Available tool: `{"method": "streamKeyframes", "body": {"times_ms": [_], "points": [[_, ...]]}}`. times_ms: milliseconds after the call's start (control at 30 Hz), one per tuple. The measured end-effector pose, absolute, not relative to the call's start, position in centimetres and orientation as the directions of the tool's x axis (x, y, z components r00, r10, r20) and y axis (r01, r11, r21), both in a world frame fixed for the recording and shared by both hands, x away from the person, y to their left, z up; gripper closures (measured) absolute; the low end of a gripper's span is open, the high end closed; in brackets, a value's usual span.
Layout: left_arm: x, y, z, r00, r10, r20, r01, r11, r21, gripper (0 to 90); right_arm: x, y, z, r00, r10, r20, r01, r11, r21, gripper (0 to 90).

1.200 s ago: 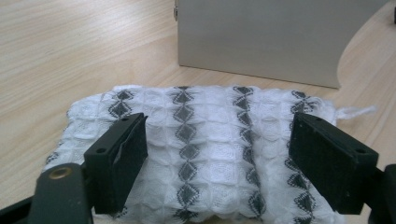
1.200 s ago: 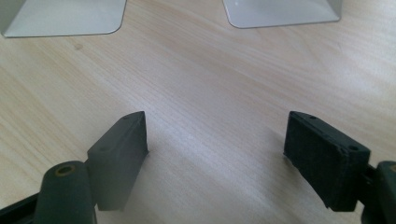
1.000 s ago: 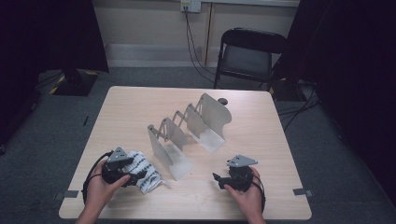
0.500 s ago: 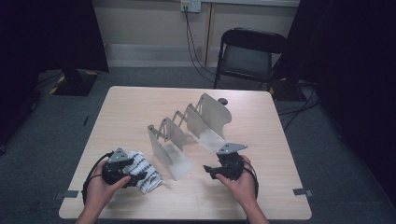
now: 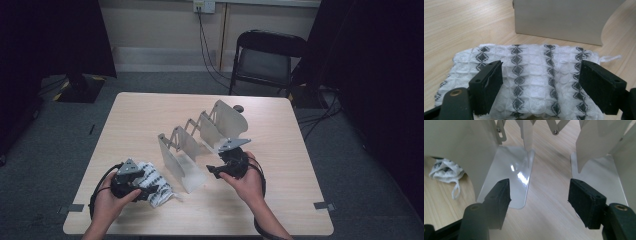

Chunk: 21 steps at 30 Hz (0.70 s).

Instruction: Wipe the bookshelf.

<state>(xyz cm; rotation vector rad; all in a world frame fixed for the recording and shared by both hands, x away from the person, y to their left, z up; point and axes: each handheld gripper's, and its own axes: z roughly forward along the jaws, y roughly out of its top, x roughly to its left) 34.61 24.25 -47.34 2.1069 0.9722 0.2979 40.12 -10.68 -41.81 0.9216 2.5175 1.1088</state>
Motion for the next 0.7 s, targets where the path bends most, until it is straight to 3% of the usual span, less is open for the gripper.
{"method": "streamKeyframes", "body": {"times_ms": [367, 700], "points": [[34.6, 24.4, -47.3, 0.672, 0.732, -0.112, 0.549, -0.391, 0.739, 19.1, 41.9, -7.8, -40.5, -0.792, 0.61, 0.03, 0.441, 0.538, 0.719, 39.3], [34.6, 24.3, -47.3, 0.674, 0.73, -0.113, 0.547, -0.39, 0.741, 19.6, 43.4, -5.7, -40.0, -0.791, 0.61, 0.043, 0.457, 0.543, 0.705, 52.6]]}}
